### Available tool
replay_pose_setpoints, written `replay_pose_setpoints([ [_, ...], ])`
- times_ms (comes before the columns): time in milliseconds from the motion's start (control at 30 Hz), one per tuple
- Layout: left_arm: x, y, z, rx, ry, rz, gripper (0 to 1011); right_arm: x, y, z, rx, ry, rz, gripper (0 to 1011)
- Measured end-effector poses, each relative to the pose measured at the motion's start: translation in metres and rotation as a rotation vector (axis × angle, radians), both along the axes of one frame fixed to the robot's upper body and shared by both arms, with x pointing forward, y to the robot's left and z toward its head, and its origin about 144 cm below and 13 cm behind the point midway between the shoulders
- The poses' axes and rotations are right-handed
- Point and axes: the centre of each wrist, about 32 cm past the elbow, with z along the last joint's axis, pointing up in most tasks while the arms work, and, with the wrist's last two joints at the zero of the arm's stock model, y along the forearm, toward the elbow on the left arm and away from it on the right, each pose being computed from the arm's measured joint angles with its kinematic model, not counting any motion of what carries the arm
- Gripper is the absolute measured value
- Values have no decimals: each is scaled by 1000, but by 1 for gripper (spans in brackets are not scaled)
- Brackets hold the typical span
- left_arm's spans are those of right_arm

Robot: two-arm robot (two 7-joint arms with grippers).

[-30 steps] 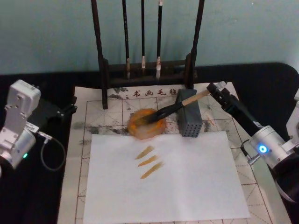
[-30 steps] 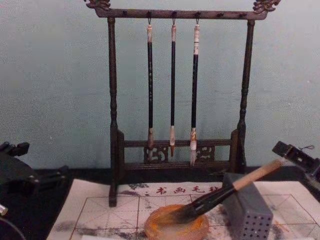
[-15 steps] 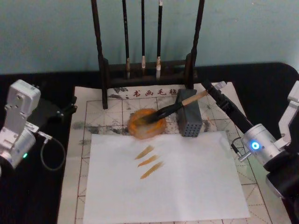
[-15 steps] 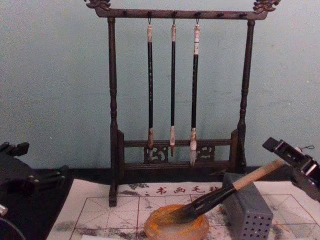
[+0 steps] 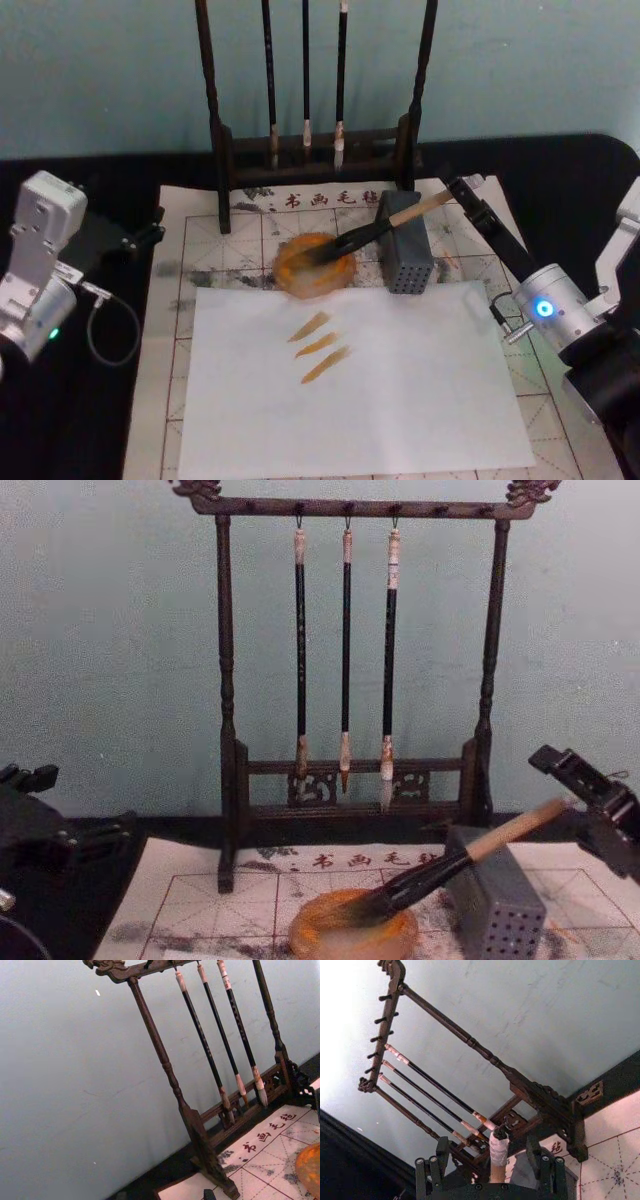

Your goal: Pick up the brush from the inkstone, write on the paper, then place the brush back to its original position.

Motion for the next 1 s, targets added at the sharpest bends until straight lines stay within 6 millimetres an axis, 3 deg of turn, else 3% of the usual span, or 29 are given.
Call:
replay_pose_setpoints([
  [1000, 0, 0, 0, 0, 0, 0, 1001, -6, 4, -2, 24, 30, 15, 1002],
])
